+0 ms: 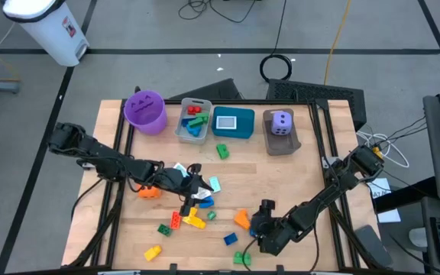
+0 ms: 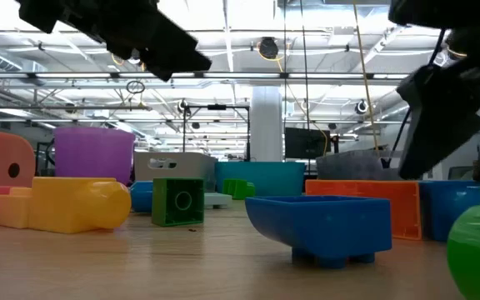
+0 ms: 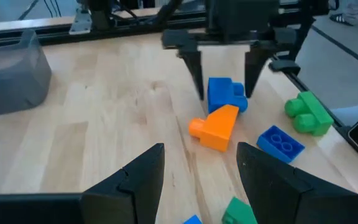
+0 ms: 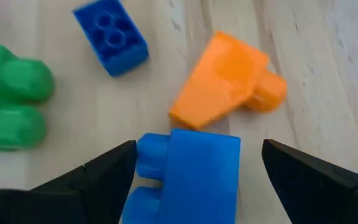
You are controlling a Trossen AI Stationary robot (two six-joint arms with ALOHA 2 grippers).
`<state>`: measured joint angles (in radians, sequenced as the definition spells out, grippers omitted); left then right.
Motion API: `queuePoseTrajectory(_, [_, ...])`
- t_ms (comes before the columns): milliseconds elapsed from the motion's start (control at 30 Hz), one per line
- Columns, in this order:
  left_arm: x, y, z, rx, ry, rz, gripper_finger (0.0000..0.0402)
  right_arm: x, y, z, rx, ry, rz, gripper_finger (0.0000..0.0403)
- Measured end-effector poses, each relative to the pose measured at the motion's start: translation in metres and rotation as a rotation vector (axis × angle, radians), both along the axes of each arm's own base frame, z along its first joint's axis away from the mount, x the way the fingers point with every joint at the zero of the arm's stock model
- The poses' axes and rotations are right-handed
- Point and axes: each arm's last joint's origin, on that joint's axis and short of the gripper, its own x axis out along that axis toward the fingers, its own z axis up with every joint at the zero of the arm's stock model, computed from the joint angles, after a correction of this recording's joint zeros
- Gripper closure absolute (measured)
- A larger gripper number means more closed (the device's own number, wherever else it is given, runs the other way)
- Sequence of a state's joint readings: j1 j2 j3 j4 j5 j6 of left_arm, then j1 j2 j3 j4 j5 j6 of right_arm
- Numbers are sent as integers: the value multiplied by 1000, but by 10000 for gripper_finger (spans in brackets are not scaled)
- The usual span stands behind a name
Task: Pick & Place Toys
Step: Put the blue game piece into the gray bin
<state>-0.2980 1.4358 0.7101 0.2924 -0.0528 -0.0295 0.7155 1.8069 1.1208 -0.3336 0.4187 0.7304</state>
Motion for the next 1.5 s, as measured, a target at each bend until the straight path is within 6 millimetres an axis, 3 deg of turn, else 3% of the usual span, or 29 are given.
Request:
queuePoseTrajectory(500, [15,-7,-42,-20,100,18,192,-14,-12,-21,3,63,-86,69])
queuePoseTrajectory(833, [18,-8,-40,-19,62,11,192,-15,-18,-25,-1,73,-112,139])
queuePoseTrajectory(1033, [21,-8,-34,-10,-15,-5,192,-9,-23,-25,-21,69,-72,140])
queuePoseTrajectory(1300, [24,-7,-24,-60,-72,16,192,-2,-36,-1,-52,1,-13,138])
queuePoseTrajectory(1500, [35,11,-4,-258,-101,146,192,0,-53,32,-153,-116,23,137])
